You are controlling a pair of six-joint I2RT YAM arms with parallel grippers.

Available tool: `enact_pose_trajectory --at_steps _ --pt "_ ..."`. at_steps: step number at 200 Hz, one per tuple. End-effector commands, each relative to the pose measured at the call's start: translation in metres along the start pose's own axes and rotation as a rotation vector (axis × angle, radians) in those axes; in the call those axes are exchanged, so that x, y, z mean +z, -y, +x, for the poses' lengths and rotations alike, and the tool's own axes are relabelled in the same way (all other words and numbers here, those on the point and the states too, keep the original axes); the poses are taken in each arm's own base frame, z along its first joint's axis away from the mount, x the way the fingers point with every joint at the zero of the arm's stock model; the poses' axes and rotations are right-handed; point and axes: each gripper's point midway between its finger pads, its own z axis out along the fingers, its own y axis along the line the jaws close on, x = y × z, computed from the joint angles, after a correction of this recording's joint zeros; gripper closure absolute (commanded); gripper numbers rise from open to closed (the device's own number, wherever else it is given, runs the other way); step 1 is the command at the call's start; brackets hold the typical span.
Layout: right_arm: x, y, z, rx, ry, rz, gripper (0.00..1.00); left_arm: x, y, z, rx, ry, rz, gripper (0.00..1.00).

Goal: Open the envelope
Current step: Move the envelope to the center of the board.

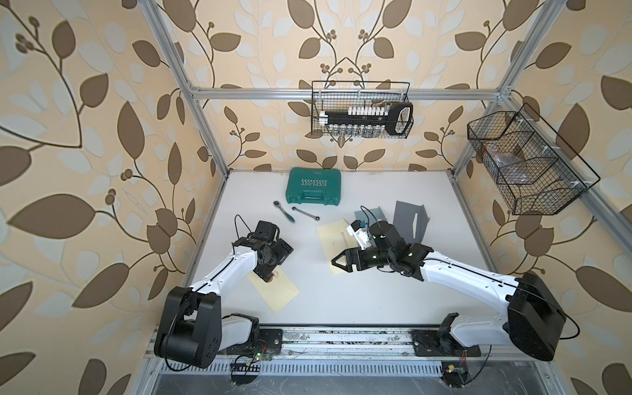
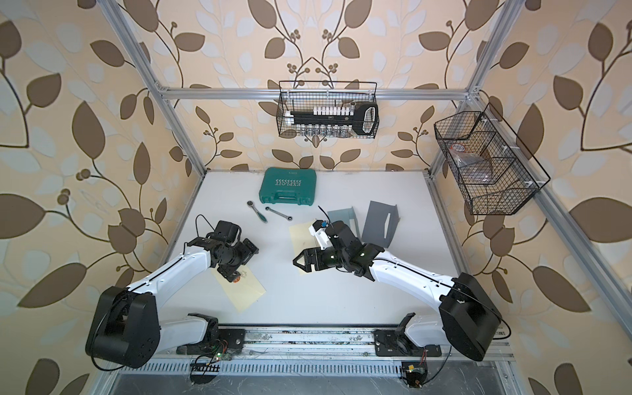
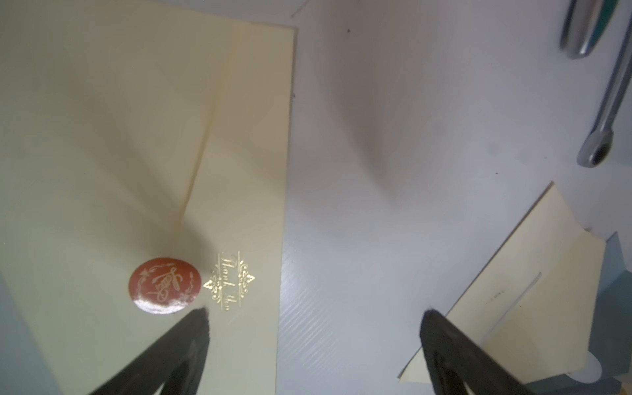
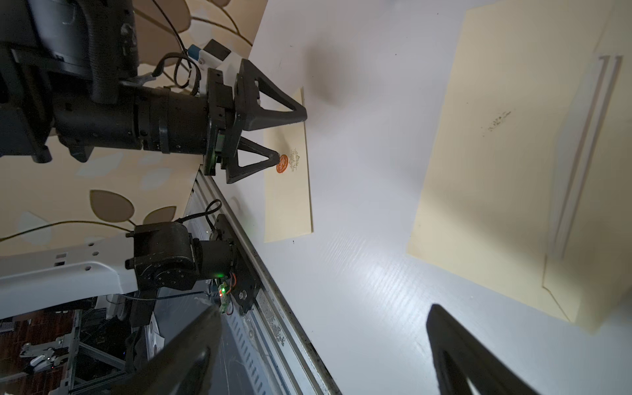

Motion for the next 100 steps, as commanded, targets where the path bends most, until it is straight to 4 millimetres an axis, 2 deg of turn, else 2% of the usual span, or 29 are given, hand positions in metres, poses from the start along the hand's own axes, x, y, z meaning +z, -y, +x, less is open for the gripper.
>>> enact_pose_trajectory --at_steps 1,42,75,100 --pt "0.005 -0.011 -0.002 -0.028 -0.021 -0.031 0.07 0.004 -0.003 0.005 0.008 -0.037 -0.014 0.01" --pt "0.011 -0.01 0.001 -0.02 -0.041 -0.028 0.07 0.013 -0.003 0.007 0.012 -0.068 -0.031 0.01" --pt "0.017 -0.004 0.004 0.0 -0.054 -0.009 0.07 0.028 -0.005 0.022 0.005 -0.138 0.007 0.01" --pt "0.024 0.007 0.006 0.03 -0.066 0.03 0.07 0.033 0.007 0.038 0.058 -0.18 0.051 0.01"
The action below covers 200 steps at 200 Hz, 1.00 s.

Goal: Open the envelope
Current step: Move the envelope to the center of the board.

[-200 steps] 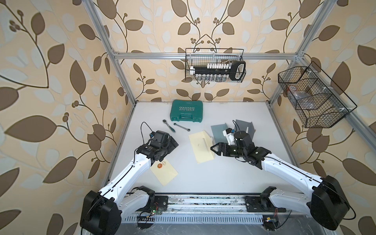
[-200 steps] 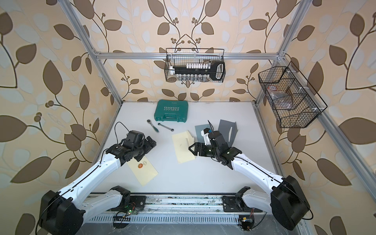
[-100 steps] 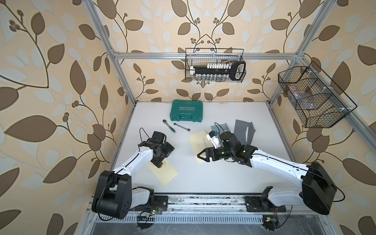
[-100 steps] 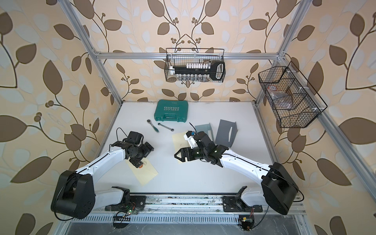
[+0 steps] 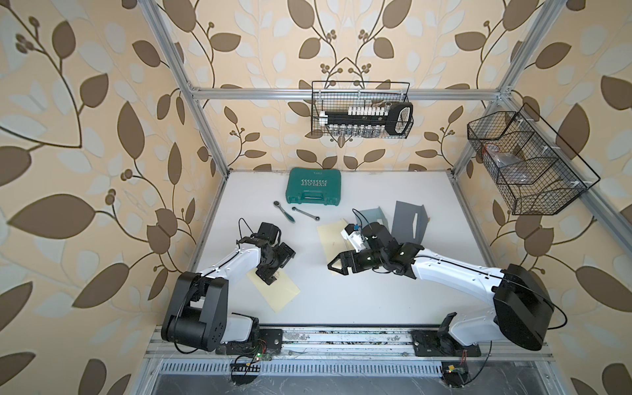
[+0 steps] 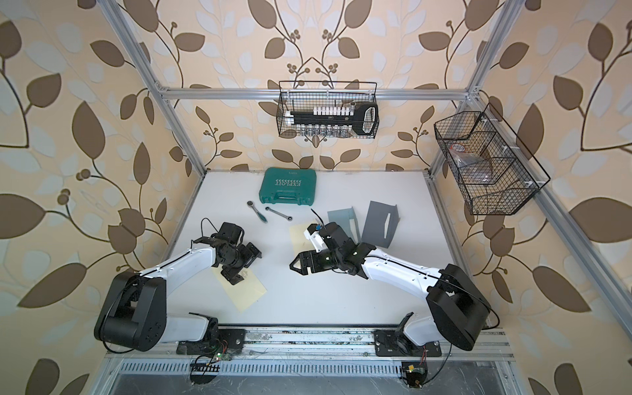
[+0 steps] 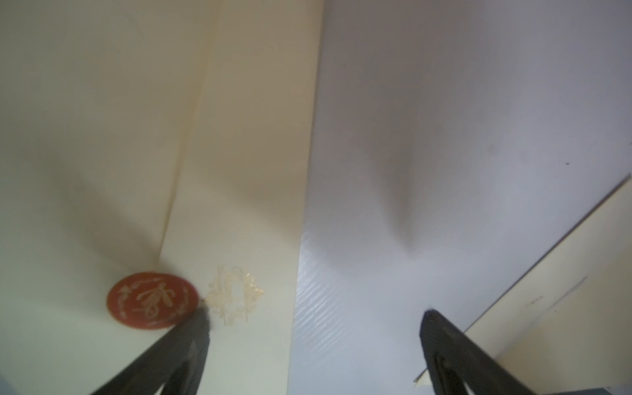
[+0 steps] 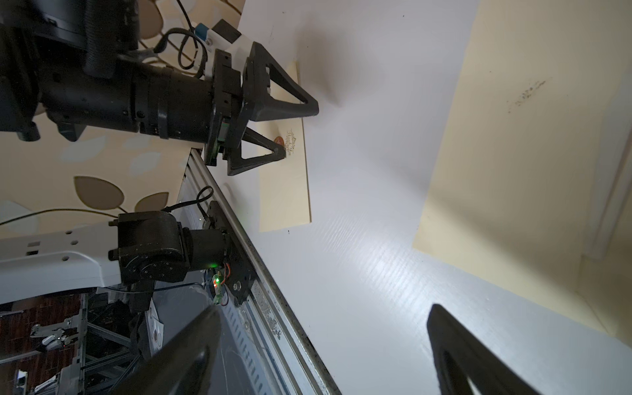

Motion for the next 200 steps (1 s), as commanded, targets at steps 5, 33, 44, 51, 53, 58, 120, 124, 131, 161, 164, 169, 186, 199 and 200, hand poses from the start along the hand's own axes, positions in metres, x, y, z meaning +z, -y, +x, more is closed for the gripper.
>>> enact_pose_trajectory --at_steps 5,33,44,51,53,58,120,124,131,161,164,169,186,199,200 --pt "0.007 0.002 -0.004 0.023 -0.005 0.026 0.07 0.016 0.013 0.027 0.074 -0.097 0.066 0.01" --pt "0.013 0.014 -0.002 0.068 -0.015 0.072 0.07 0.025 0.043 0.059 0.199 -0.158 0.095 0.01" --pt "0.013 0.016 -0.001 0.076 -0.013 0.078 0.08 0.028 0.054 0.072 0.242 -0.174 0.09 0.01" --pt "0.013 0.018 -0.001 0.078 -0.012 0.087 0.08 0.028 0.062 0.081 0.268 -0.181 0.102 0.01" --pt "0.013 0.018 -0.001 0.079 -0.011 0.089 0.08 0.027 0.065 0.083 0.276 -0.183 0.107 0.01" --pt "0.012 0.019 -0.001 0.081 -0.011 0.097 0.08 0.025 0.071 0.086 0.293 -0.181 0.118 0.01" --pt "0.009 0.018 -0.005 0.107 0.03 0.074 0.09 -0.045 0.08 0.054 0.337 0.087 0.123 0.01" --pt "0.011 0.017 -0.005 0.108 0.025 0.067 0.09 -0.047 0.076 0.051 0.333 0.099 0.117 0.01" --pt "0.013 0.015 -0.005 0.109 0.016 0.055 0.09 -0.049 0.071 0.048 0.318 0.113 0.114 0.01" --pt "0.024 0.005 0.0 0.095 -0.016 0.008 0.1 -0.041 0.046 0.034 0.22 0.105 0.113 0.01" --pt "0.025 0.005 0.0 0.091 -0.015 0.01 0.1 -0.04 0.043 0.033 0.205 0.095 0.116 0.01" --pt "0.027 0.004 0.001 0.084 -0.018 0.012 0.1 -0.037 0.039 0.031 0.179 0.079 0.12 0.01" --pt "0.034 0.0 0.005 0.082 -0.044 0.001 0.11 -0.031 0.027 0.024 0.097 0.025 0.15 0.01" --pt "0.039 -0.003 0.008 0.086 -0.08 -0.011 0.11 -0.032 0.019 0.019 0.072 0.03 0.153 0.01" --pt "0.04 -0.003 0.008 0.086 -0.082 -0.012 0.11 -0.032 0.019 0.019 0.071 0.032 0.152 0.01"
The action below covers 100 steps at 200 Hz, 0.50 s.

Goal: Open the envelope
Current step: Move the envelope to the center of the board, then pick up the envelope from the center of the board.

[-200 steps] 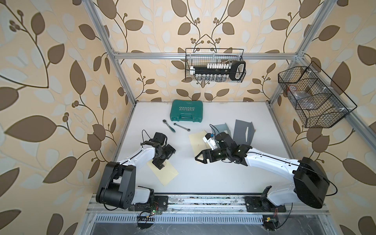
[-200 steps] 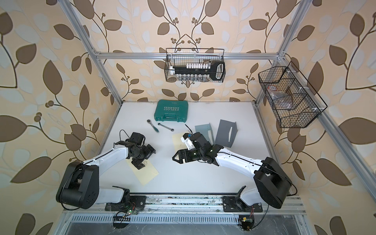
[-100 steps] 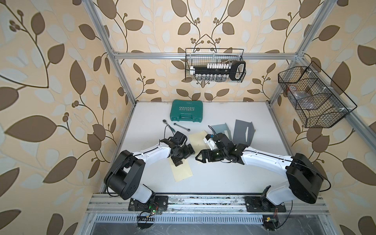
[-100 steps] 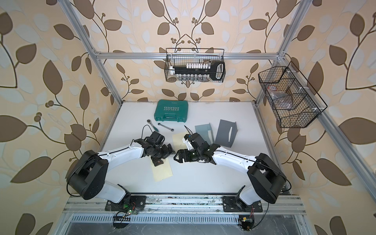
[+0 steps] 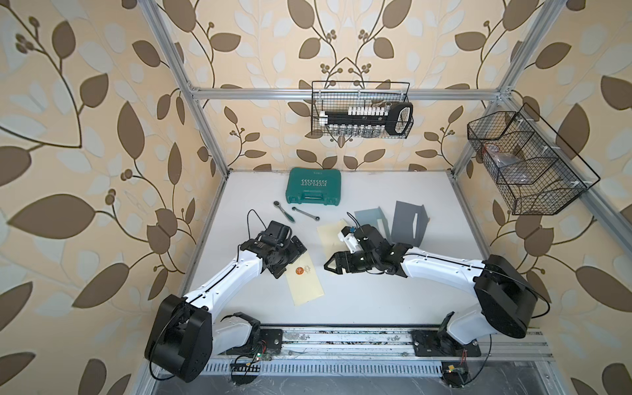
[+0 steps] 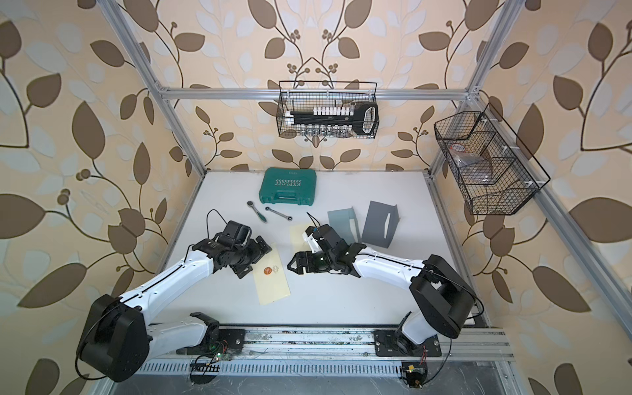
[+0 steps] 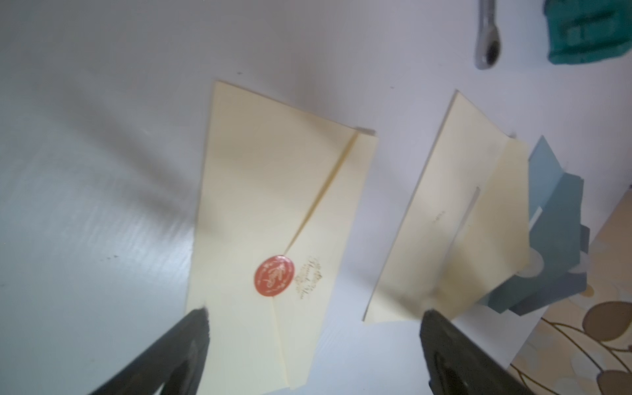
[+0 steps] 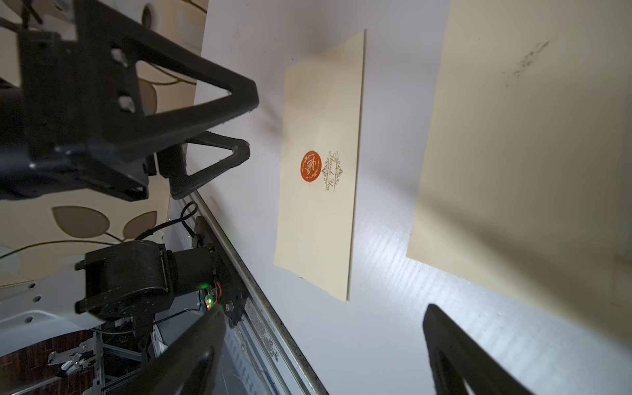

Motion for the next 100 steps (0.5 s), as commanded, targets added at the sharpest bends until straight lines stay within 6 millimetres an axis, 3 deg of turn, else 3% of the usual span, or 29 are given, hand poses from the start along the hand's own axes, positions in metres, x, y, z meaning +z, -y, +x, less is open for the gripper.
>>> enact_pose_trajectory --at_steps 1,100 --pt "0.009 -0.015 0.001 -0.008 -0.047 -0.045 0.11 -0.002 -0.011 0.001 -0.054 -0.034 0.025 0.01" --pt "0.046 -0.022 0.019 -0.028 -0.173 0.017 0.14 -0.001 -0.032 0.006 -0.096 -0.022 0.004 0.01"
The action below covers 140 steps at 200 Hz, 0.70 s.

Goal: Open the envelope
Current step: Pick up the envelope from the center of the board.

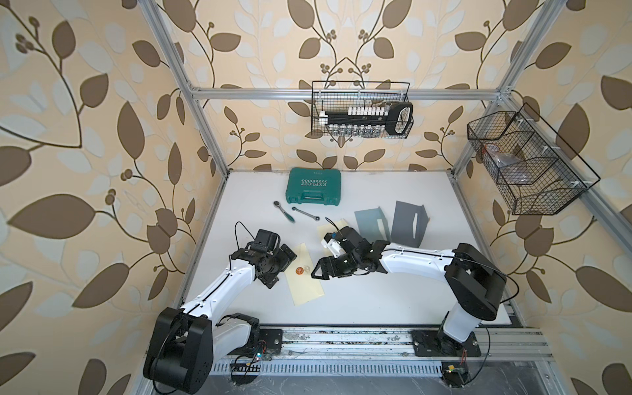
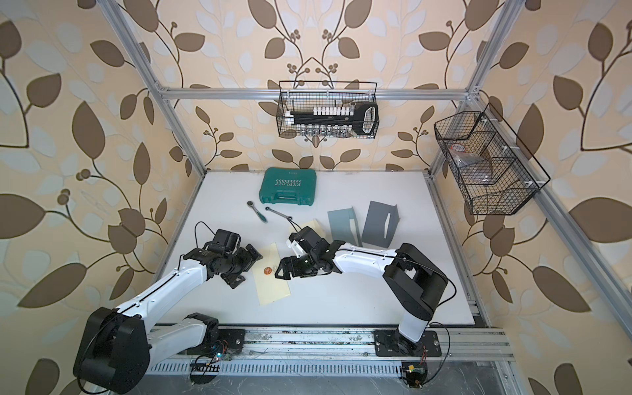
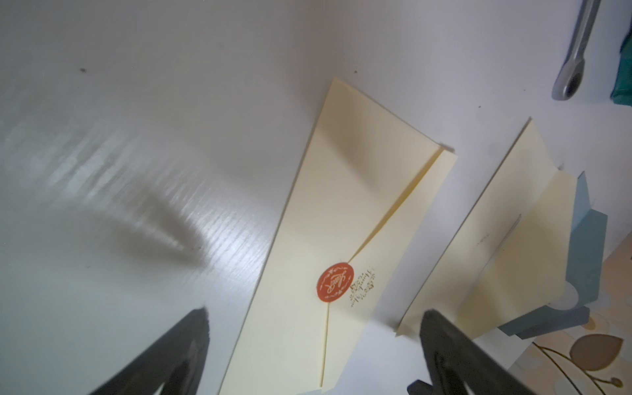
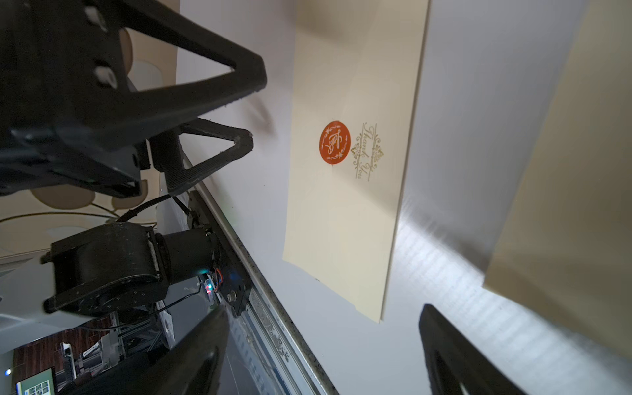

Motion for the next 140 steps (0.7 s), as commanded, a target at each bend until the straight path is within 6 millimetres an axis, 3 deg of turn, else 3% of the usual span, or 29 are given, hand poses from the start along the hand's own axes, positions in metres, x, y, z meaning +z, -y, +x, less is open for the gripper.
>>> enact_pose_trajectory --at_steps 1,140 --pt "0.005 -0.001 0.004 -0.004 -0.034 0.016 0.14 -0.002 -0.002 0.001 -0.022 -0.003 0.015 0.01" --pt "0.033 0.013 0.013 0.05 -0.122 0.027 0.14 0.011 0.001 0.01 -0.033 -0.066 0.052 0.01"
